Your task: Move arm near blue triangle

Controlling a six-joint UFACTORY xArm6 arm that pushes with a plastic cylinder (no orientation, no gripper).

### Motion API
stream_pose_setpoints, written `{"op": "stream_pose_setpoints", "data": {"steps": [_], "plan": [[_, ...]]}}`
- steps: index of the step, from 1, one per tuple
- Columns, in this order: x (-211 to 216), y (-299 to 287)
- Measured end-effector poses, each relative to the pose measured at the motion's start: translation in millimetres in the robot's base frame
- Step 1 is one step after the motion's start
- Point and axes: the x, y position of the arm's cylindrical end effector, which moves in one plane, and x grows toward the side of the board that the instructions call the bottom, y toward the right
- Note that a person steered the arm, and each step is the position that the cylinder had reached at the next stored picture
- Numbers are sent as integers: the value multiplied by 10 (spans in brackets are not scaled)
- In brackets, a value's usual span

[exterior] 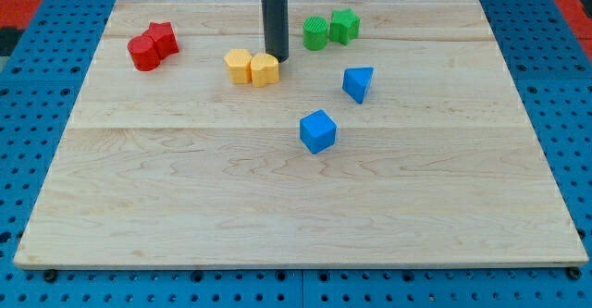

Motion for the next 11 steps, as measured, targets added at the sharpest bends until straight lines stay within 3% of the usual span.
{"op": "stream_pose_setpoints", "data": {"steps": [3, 5, 7, 10, 11], "plan": [[-1, -135], [-1, 452], [0, 535], [445, 1025], [373, 1032]]}}
